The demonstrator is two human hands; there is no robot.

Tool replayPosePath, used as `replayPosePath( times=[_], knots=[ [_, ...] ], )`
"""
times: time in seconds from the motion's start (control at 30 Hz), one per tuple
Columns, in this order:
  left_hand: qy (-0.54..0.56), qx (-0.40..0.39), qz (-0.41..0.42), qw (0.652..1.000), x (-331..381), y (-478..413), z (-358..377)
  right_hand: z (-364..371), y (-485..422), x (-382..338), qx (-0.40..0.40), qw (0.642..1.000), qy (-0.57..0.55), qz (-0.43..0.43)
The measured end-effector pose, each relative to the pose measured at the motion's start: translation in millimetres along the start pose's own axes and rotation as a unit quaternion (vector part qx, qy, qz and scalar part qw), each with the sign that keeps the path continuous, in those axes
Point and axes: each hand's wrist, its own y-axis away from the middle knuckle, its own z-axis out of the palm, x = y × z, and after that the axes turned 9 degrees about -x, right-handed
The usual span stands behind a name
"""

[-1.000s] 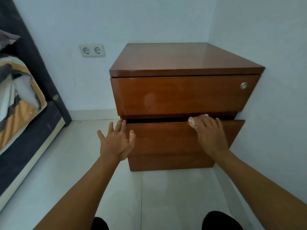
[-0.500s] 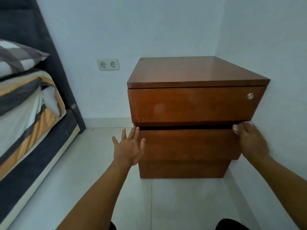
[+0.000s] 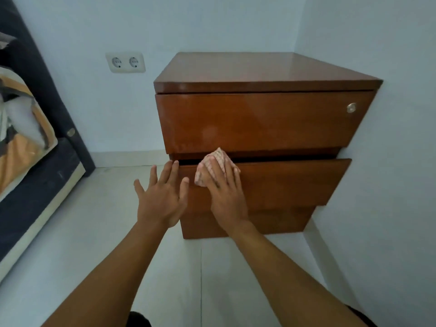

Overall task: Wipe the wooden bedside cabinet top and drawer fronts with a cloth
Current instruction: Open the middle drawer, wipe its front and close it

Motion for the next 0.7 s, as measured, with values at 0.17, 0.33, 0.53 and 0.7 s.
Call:
replayPosePath(
  times=[0.17,0.33,0.53,0.7],
  knots=[
    [0.025,0.048,0.009,0.998,1,-1,20,19,11,54,0.038,0.996,0.056,0.054],
    [0.023,0.056,0.001,0.998,1,-4,26,6,42,160,0.072,0.990,0.061,0.108],
    [0.023,0.061,0.001,0.998,4,-6,29,-23,69,242,0.110,0.969,-0.010,0.222],
    [0.028,0.060,0.004,0.998,3,-5,29,-28,65,228,0.206,0.941,-0.084,0.256]
  ],
)
